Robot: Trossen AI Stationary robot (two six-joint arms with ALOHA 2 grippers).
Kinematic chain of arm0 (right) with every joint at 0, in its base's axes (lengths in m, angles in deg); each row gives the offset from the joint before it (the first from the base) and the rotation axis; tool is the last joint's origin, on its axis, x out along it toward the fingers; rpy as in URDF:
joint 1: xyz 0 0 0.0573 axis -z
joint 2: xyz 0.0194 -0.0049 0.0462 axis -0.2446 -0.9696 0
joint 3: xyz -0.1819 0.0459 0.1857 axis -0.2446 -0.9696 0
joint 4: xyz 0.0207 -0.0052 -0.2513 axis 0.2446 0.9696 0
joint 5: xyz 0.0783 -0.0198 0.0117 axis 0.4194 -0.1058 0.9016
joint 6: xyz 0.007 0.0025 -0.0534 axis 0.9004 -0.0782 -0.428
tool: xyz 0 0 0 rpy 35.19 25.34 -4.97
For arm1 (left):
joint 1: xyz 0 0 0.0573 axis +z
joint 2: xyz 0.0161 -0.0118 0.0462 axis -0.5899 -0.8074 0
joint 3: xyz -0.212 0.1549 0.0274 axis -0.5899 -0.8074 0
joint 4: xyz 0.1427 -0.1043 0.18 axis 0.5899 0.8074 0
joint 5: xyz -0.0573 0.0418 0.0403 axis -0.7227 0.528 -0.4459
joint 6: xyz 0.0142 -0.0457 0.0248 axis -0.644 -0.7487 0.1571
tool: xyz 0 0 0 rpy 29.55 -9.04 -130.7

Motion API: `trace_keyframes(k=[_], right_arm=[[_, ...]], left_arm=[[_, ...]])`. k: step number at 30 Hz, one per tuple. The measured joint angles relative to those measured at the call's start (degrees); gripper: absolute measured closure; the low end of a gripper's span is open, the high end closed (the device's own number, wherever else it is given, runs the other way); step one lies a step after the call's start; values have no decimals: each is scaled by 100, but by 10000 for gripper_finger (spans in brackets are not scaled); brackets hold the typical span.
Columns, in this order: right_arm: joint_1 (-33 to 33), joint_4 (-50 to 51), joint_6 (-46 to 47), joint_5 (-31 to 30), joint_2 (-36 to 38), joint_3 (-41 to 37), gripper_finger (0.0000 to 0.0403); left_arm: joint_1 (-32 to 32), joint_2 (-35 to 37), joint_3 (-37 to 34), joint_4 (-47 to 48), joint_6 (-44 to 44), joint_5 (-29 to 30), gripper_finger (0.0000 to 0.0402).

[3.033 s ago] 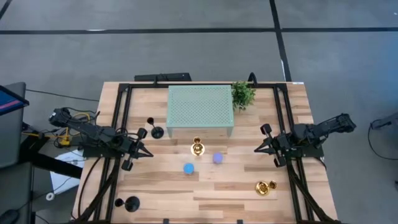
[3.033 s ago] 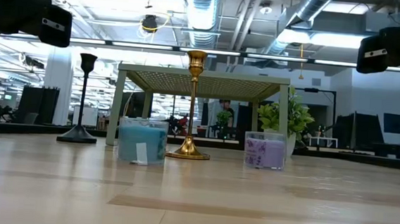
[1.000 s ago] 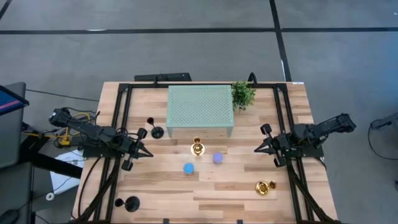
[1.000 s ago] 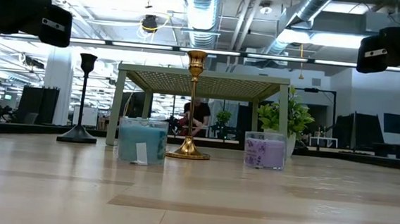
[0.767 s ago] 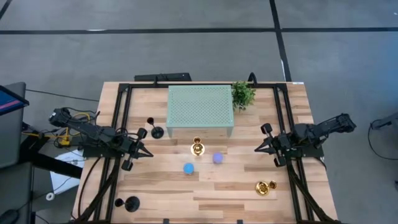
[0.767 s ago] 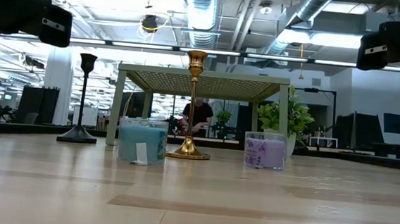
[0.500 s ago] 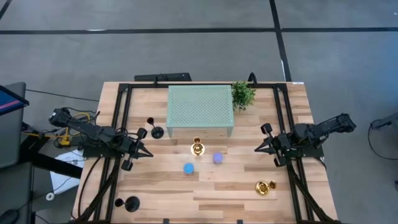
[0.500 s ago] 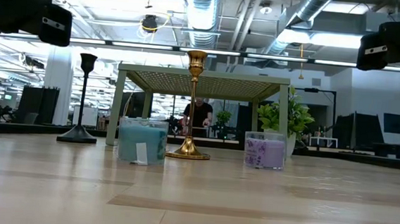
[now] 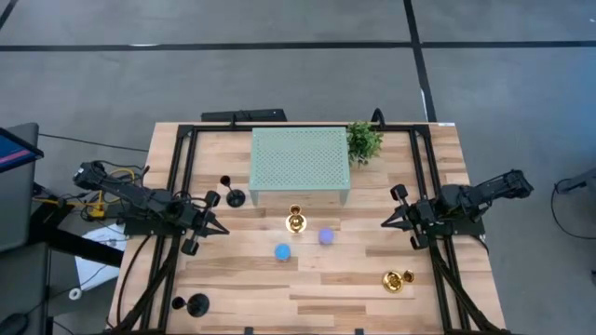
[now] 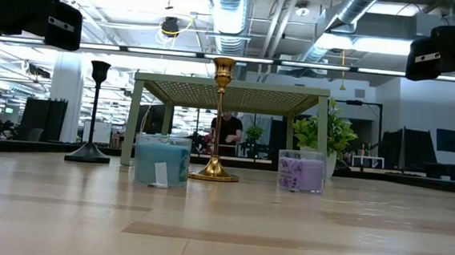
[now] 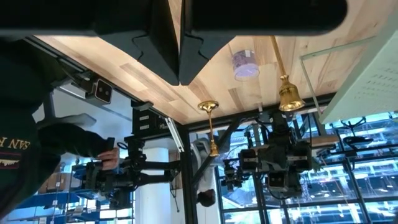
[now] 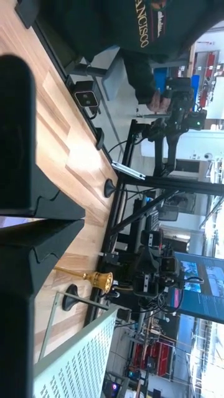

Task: Pick & Place candle stick holders
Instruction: Put the top black candle holder on the shelf

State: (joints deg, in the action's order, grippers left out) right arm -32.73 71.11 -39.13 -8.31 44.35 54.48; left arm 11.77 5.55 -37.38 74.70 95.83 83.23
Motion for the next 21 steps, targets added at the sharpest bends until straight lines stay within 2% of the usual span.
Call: trace_keyframes(k=[4,8,11,14,17,21], right_arm=[[0,-40,-4,0,0,0,403],[14,-114,-15,-7,2,0,403],[33,-102,-15,-21,2,0,403],[33,-75,-15,-22,0,0,403],[33,-72,-13,-22,0,0,403],[33,18,-13,-23,1,0,403]], left_arm=[[0,0,0,-13,-8,197,389],[0,-18,0,145,-180,1743,395],[6,-95,0,339,-179,2327,396],[-7,-161,109,333,-193,2260,395],[-15,-224,411,567,-255,1928,396],[-88,-240,1035,1945,-998,1884,397]])
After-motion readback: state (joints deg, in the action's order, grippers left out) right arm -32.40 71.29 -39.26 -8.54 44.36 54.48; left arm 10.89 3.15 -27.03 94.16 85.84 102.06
